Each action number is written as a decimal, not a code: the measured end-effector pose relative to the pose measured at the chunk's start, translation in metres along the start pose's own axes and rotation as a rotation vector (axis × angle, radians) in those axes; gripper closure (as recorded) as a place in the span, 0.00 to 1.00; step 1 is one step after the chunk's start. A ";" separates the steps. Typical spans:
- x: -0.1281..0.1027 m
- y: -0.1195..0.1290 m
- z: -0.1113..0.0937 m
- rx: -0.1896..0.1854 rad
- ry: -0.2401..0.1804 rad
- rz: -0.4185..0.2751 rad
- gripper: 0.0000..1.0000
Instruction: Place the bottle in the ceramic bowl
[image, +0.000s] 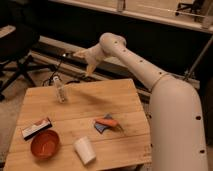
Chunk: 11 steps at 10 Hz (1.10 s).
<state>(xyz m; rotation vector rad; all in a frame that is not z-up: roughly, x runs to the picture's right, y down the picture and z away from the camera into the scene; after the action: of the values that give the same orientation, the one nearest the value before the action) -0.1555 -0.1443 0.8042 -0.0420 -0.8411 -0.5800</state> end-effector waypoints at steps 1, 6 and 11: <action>-0.012 -0.004 0.006 -0.023 -0.022 -0.027 0.20; -0.050 -0.020 0.037 -0.134 -0.025 -0.225 0.20; -0.065 -0.036 0.044 -0.235 0.118 -0.451 0.20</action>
<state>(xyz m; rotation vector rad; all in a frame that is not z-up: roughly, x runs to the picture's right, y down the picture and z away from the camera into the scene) -0.2380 -0.1330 0.7808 -0.0324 -0.6653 -1.0942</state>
